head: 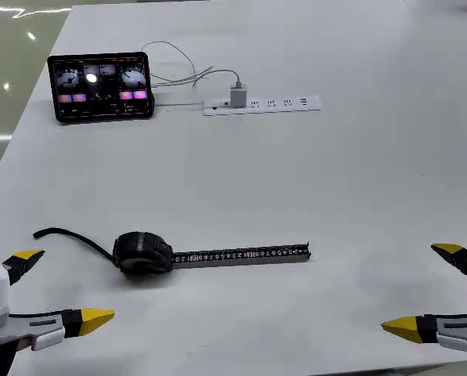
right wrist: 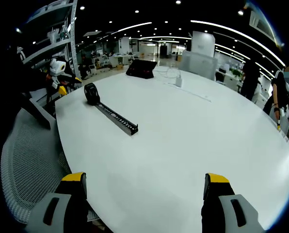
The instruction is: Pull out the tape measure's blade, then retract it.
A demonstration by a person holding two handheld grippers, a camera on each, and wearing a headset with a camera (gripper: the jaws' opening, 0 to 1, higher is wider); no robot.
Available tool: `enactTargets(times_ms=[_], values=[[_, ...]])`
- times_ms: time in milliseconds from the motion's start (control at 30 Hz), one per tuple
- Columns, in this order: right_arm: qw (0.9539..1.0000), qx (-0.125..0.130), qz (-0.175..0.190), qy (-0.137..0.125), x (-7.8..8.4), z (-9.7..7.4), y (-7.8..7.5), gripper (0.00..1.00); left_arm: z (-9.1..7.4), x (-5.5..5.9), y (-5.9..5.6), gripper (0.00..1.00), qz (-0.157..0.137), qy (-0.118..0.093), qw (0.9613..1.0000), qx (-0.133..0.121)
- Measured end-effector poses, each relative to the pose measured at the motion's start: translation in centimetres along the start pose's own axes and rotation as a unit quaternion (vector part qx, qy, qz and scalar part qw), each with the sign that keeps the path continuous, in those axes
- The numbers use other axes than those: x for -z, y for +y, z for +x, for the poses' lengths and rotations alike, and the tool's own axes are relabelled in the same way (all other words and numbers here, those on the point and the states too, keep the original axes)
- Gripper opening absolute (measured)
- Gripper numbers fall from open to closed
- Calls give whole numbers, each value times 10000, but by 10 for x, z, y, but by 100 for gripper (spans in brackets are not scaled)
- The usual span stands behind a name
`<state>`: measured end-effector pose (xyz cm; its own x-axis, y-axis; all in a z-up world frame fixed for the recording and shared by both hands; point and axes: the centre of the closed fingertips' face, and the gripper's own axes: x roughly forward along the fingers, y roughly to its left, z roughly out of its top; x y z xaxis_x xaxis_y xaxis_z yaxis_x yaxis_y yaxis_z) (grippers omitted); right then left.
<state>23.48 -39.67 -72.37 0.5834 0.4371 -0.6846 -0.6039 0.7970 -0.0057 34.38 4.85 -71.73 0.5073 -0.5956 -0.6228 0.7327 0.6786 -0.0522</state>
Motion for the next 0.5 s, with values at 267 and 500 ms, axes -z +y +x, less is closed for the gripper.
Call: enactTargets(times_ms=[267, 500], values=[[9999, -91, -77, 77, -5, 4, -3, 99, 6, -10, 0, 99, 24, 10, 10000, -25], [9995, -133, -237, 138, -14, 7, -6, 99, 12, -14, -3, 99, -1, 48, 10000, -8]])
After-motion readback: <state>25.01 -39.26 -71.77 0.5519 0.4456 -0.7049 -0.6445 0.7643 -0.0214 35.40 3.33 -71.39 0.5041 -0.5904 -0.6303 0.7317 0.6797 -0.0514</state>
